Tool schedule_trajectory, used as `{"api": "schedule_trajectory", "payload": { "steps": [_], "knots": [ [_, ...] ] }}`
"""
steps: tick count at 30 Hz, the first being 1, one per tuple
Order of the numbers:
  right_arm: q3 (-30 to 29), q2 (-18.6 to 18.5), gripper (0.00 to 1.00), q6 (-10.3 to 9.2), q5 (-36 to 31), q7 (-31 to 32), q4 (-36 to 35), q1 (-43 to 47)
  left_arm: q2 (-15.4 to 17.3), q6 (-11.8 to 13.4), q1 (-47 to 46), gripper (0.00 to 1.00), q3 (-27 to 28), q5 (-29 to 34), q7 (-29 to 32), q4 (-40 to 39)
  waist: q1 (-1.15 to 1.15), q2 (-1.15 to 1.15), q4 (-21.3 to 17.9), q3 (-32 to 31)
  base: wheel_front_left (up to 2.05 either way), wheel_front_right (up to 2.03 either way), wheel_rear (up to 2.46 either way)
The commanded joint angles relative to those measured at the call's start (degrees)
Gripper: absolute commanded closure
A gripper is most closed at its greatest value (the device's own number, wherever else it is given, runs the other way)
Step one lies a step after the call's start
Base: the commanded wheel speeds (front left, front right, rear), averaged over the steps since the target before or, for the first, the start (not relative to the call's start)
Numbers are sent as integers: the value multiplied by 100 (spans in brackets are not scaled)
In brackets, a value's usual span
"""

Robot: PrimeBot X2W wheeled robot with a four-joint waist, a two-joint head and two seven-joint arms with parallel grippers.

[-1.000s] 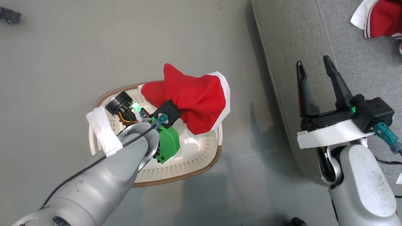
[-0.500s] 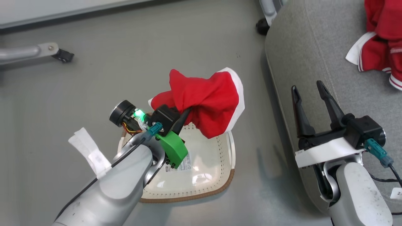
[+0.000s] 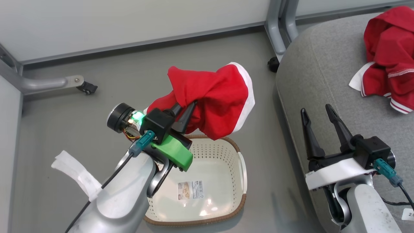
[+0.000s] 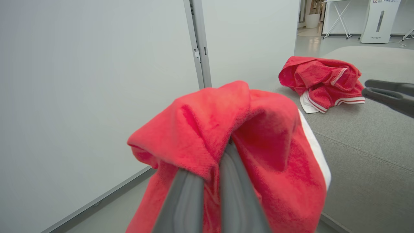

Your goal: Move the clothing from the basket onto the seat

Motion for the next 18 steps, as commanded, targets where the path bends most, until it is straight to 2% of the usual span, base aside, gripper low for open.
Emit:
{"api": "schedule_trajectory", "payload": {
  "steps": [1,18],
  "knots": [
    [-17,-18,0,-4,31,-13,1,95,-23,-26,124,100,80,29,-21,-81,0,0,32,-145,0,0,0],
    [-85,-18,0,-4,180,-13,-42,339,-131,-193,409,100,474,381,-21,-577,0,0,39,-395,0,0,0]
  ]
}}
